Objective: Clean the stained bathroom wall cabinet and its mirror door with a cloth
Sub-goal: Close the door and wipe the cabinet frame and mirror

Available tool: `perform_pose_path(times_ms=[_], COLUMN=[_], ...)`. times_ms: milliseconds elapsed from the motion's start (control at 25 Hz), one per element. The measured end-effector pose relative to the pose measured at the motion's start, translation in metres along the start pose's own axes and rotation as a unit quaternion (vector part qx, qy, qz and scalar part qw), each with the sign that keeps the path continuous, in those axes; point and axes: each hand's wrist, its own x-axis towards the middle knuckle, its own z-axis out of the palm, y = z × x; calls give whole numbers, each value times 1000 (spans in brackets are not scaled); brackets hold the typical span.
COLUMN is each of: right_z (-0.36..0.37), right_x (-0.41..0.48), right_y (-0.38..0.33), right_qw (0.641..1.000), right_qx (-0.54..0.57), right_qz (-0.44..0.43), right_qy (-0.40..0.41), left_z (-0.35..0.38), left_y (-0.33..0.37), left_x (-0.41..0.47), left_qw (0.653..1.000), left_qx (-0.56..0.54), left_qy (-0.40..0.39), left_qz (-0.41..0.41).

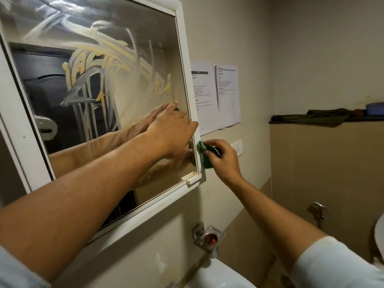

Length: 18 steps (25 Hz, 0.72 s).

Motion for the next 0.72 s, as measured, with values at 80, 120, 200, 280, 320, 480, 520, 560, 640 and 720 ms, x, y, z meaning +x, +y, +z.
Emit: perform_pose_path(times_ms=[80,120,200,280,320,480,520,560,640,720], right_z=[18,27,33,24,17,12,19,29,44,49], right_x=[1,-12,-46,-66,-66,-41,-42,-47,-57,-57], right_y=[-9,-2,22,41,42,29,24,21,17,12], right_qw=[999,999,999,999,998,987,982,977,968,944], right_qx=[21,17,-24,-44,-34,83,109,118,102,115], right_qz=[-13,-11,-16,10,46,140,154,171,211,282], right_qy=[31,34,22,-12,-38,-13,21,54,95,127], left_z=[3,5,8,10,11,12,13,14,17,18], left_y=[2,3,5,9,11,13,14,14,12,10], left_x=[-1,-2,-3,-3,-3,-1,-1,0,0,1], left_qw=[1000,1000,999,999,999,999,999,999,999,999], left_qx=[8,12,26,33,30,15,17,20,22,21], left_qy=[4,1,-10,-23,-21,-32,-28,-23,-23,-29], left_qz=[3,7,16,24,22,12,14,17,23,25])
